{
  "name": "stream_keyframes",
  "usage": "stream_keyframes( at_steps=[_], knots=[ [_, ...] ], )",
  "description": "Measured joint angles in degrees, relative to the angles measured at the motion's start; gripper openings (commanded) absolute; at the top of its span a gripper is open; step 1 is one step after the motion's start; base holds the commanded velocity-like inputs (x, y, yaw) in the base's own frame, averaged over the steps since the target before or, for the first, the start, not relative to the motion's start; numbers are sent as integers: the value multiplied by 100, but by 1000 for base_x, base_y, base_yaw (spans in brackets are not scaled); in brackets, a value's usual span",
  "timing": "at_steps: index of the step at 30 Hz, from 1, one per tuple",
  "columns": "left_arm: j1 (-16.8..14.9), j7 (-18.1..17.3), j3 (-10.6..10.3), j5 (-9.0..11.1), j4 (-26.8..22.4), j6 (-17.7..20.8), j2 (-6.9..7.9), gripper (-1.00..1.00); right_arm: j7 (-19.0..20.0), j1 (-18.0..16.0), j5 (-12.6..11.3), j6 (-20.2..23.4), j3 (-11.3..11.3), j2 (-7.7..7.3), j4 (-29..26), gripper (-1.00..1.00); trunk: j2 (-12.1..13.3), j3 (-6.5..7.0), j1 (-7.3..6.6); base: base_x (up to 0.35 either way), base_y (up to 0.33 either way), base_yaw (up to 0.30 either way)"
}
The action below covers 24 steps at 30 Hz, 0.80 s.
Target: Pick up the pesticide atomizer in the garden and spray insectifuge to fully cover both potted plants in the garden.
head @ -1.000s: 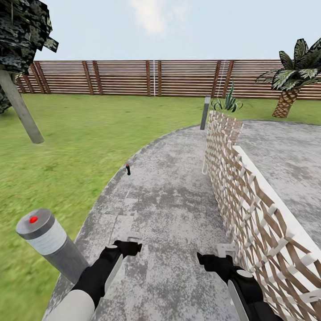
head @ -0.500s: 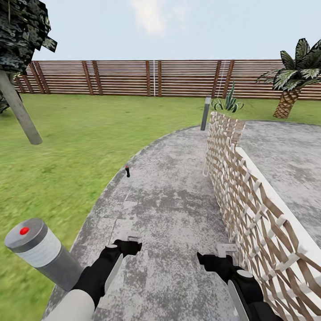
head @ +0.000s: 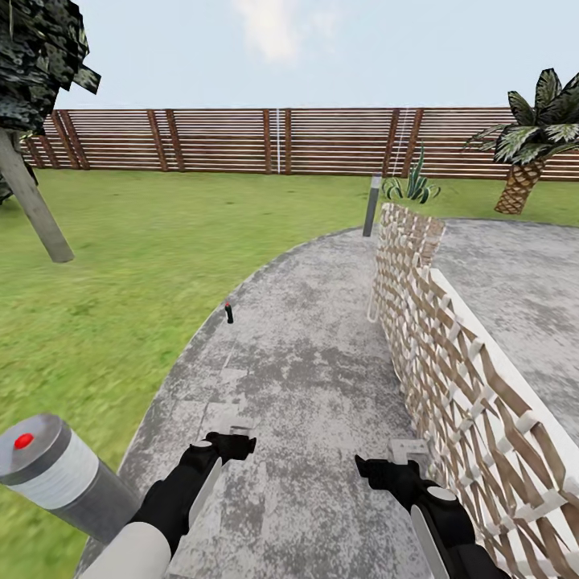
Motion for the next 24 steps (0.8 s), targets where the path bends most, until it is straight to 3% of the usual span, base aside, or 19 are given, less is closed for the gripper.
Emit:
stream_keyframes(
  at_steps=[17, 24],
  knots=[
    [6, 4, 0, 0, -26, 0, 2, 100, 0, 0, -2, 3, 0, 0, 0, 100, 0, 0, -2, 169, 0, 0],
    [8, 3, 0, 0, -27, 0, 0, 100, -1, 0, -9, 0, 0, 0, 0, 100, 0, 0, 1, 34, 0, 0]
  ],
)
